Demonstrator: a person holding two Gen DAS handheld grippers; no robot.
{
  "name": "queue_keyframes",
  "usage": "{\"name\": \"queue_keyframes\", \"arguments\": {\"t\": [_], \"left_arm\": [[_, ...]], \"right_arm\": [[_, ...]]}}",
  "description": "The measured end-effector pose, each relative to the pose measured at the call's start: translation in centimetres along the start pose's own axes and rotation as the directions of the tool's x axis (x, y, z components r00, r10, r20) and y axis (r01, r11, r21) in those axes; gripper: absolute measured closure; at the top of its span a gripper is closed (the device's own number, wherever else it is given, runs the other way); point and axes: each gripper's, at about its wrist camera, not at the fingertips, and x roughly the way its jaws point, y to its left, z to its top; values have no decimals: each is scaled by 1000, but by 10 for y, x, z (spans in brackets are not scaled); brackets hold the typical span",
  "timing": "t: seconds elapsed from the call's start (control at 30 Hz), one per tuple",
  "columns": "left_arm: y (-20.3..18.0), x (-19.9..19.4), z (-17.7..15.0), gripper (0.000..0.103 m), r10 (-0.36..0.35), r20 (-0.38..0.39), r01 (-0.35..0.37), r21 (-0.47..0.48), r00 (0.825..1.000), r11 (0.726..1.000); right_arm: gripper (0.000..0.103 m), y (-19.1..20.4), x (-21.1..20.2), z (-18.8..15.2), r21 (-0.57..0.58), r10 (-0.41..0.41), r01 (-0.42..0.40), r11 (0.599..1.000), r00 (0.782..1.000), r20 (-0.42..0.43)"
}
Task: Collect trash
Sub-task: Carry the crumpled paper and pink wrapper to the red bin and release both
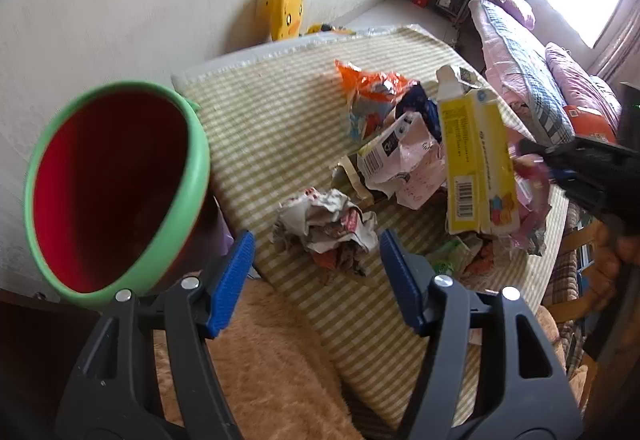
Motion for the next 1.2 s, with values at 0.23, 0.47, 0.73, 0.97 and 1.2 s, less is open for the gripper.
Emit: {"name": "queue_keyframes", "arguments": {"t": [0.23,0.47,0.73,0.97,1.2], "left_arm": [[-8,38,-1,50,21,-89,-19,19,996,1000],[1,22,-5,96,-28,-65,27,-13,997,1000],[39,-31,8,97,19,78,-10,-103,997,995],[101,-62,5,97,230,160,-195,-207,960,959],[149,-59,-6,97,273,118,-229,-297,955,927]], "right_arm": [[88,24,-41,-7,-73,-3,12,997,993,122],[89,38,-66,-9,-87,16,1,996,981,192],[89,93,-66,-17,-182,95,-65,981,982,165],[89,163,-11,-39,-283,177,-163,945,984,26],[89,218,61,-65,-302,210,-245,921,967,-142]]}}
